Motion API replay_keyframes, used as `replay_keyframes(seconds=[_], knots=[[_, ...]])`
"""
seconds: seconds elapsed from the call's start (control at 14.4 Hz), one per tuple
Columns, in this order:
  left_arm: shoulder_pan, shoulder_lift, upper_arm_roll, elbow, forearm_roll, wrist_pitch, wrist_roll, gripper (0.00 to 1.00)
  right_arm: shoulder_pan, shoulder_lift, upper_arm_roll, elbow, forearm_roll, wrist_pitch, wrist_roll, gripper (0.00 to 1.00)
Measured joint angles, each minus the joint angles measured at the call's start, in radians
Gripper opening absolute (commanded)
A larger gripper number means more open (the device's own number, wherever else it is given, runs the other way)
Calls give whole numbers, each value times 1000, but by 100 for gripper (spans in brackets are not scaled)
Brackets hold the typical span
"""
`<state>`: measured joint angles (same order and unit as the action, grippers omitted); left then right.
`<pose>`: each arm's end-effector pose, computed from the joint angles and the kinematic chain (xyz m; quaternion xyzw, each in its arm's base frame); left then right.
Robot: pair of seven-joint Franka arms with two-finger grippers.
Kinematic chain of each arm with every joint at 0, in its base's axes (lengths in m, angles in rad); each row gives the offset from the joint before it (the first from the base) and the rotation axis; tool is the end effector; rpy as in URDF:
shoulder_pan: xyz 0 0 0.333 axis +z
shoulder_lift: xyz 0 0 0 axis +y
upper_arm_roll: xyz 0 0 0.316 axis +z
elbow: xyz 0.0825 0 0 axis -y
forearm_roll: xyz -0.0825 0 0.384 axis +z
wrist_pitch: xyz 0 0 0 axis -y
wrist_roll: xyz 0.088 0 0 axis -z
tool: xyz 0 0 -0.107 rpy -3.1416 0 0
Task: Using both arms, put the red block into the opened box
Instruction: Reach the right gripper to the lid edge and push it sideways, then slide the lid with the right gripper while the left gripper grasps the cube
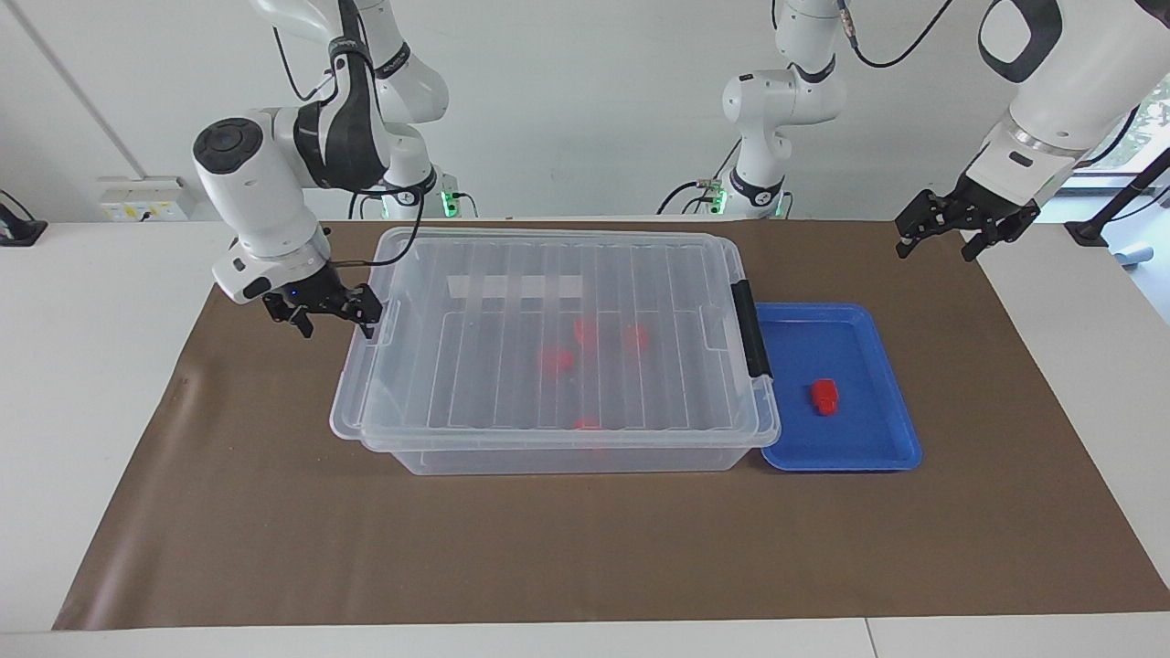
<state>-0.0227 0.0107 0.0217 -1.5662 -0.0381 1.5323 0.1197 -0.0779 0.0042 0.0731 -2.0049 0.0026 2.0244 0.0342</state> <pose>0.5535 -0.0048 0.6175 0.9977 -0.0606 -0.0211 0.0202 0.5562 -0.0026 0.4547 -0.9998 0.0201 -0.0076 0.0014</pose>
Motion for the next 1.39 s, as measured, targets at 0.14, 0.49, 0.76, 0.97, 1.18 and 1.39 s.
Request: replay_keyframes(seconds=[0.14, 0.49, 0.76, 0.97, 1.18, 1.39], knots=[[0, -2, -4, -10, 0, 4, 0, 100, -32, 0, -1, -1, 0, 1, -50, 100], [-25, -66, -16, -209, 0, 195, 0, 100, -92, 0, -2, -1, 0, 2, -151, 100], [-52, -77, -18, -370, 0, 396, -22, 100, -141, -1, -3, -1, 0, 4, -223, 100], [-71, -45, -19, -468, 0, 540, -56, 100, -176, -1, -4, -1, -1, 6, -282, 100], [-81, 35, -20, -490, 0, 655, -71, 100, -218, -1, -4, 1, -1, 8, -354, 100], [-81, 117, -19, -510, 0, 780, -75, 100, -248, -1, -5, 3, -1, 9, -411, 100]])
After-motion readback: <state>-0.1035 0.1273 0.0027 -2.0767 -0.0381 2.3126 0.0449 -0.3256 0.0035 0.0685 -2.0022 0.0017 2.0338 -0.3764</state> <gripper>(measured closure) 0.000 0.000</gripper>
